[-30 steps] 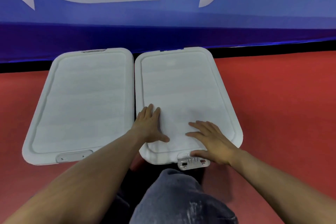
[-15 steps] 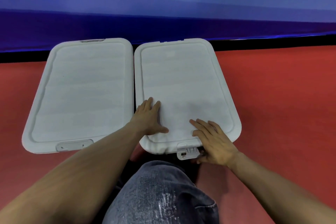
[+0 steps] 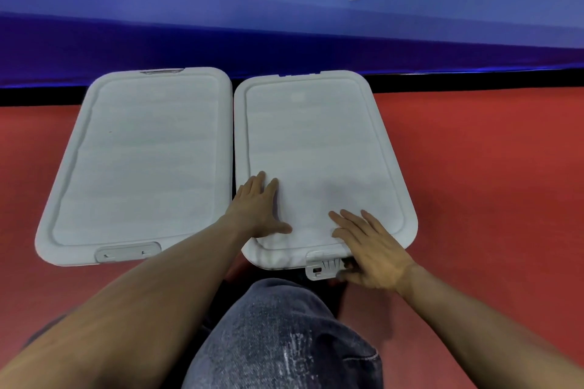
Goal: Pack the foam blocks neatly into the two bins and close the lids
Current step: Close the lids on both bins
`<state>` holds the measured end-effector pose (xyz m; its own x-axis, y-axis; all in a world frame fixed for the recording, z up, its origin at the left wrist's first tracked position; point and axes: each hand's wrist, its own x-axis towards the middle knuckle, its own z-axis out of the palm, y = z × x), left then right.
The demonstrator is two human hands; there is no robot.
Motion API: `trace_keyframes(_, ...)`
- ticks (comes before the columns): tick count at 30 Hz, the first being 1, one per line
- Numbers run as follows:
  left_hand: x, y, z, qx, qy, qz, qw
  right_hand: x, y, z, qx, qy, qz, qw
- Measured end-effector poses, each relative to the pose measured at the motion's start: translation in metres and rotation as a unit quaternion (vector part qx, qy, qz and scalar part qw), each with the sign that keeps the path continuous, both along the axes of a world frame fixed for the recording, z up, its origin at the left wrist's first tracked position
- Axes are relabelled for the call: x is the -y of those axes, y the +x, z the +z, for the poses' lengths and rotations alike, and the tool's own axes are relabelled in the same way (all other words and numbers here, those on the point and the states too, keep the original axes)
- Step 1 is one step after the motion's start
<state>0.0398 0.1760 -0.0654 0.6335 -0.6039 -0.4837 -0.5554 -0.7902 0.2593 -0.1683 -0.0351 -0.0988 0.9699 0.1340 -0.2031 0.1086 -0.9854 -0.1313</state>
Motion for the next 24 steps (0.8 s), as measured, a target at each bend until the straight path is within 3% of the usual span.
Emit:
trace_keyframes(8, -0.001, 0.001, -0.003, 0.000, 0.003, -0.001, 1.000, -0.004, 0.000, -0.007, -0.014, -0.069, 0.014, 0.997)
trace_keyframes(14, -0.001, 0.001, -0.004, -0.003, -0.002, 0.002, 1.000, -0.008, 0.000, -0.007, -0.017, -0.054, 0.016, 0.998)
trace_keyframes(17, -0.001, 0.001, -0.003, -0.002, -0.003, 0.001, 1.000, 0.003, -0.002, -0.002, -0.018, 0.010, 0.019, 1.000)
trace_keyframes(21, -0.001, 0.000, -0.002, -0.002, -0.004, 0.000, 1.000, 0.023, 0.006, 0.006, -0.054, 0.176, -0.044, 0.982)
trace_keyframes(24, -0.002, 0.000, -0.003, -0.001, -0.007, 0.000, 1.000, 0.024, 0.011, 0.004, -0.073, 0.206, -0.055, 0.974)
